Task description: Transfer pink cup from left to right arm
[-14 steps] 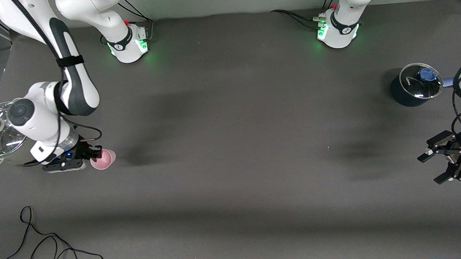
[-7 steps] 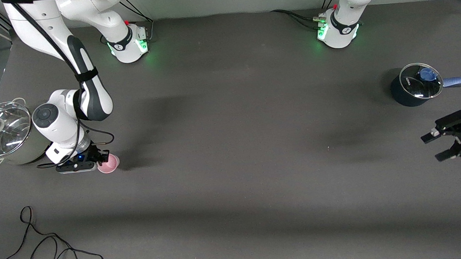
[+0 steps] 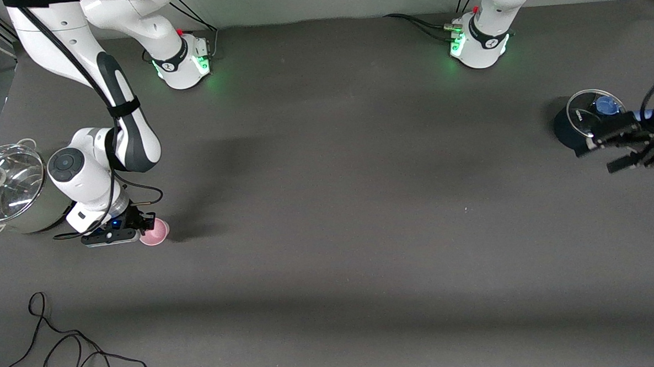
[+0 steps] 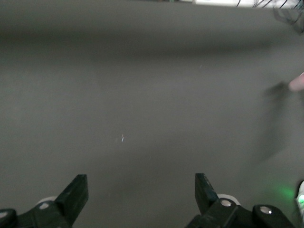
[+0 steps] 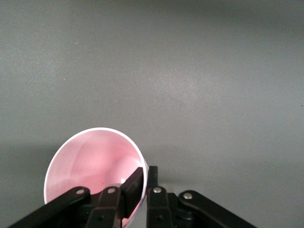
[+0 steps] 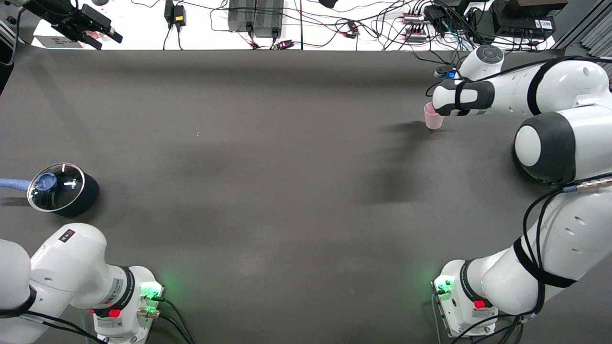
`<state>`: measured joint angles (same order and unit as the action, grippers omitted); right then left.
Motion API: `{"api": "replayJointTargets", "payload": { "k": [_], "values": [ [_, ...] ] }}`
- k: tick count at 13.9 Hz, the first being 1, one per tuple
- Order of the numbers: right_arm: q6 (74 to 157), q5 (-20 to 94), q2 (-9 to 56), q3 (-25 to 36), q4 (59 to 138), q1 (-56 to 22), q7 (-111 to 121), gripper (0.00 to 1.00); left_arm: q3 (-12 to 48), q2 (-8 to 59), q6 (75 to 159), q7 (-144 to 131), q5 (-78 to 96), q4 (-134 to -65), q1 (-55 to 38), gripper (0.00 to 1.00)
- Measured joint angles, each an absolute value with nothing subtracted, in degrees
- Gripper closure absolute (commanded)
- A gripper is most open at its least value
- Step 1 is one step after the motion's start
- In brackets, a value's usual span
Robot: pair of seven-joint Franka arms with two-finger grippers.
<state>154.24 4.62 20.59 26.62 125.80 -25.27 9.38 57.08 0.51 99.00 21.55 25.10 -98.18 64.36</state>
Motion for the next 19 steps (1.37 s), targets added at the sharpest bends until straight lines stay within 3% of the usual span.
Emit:
{"api": "replayJointTargets", "payload": {
  "k": [3, 5, 6, 7, 8, 14, 16, 19],
  "values": [
    [154.2, 4.6, 20.6, 26.6, 125.7, -25.3, 9.7, 0.75, 56.4, -3.1, 97.8, 16.9, 21.2, -98.7, 62.9, 0.0],
    [154.2, 4.6, 20.4, 26.7, 125.6, -25.3, 9.7, 0.67, 49.4, -3.2, 97.6, 14.0, 18.0, -98.8, 54.5, 0.0],
    [154.0, 4.6, 20.3, 26.7, 125.4, -25.3, 9.8, 0.36, 43.5, -3.2, 97.2, 13.3, 17.4, -98.8, 48.4, 0.0],
    [153.1, 4.6, 19.9, 26.8, 125.1, -25.3, 9.9, 0.12, 37.3, -3.2, 96.7, 13.1, 17.1, -98.8, 42.5, 0.0],
    [151.0, 4.6, 19.1, 26.9, 124.5, -25.3, 9.9, 0.0, 31.9, -3.2, 96.2, 13.0, 16.4, -98.8, 37.3, 0.0],
    [122.2, 4.6, 7.7, 32.6, 114.1, -25.4, 10.7, 0.0, 5.5, -3.2, 93.9, 7.0, 8.5, -98.1, 6.6, 0.0],
    [110.8, 4.6, 5.7, 34.9, 107.4, -25.3, 11.0, 0.0, 0.4, -3.2, 92.3, 4.4, 5.8, -97.1, -0.5, 0.0],
    [97.5, 4.6, 5.0, 36.5, 97.2, -25.3, 11.0, 0.0, -1.3, -3.2, 90.6, 3.0, 4.5, -95.8, -3.3, 0.0]
  ]
}}
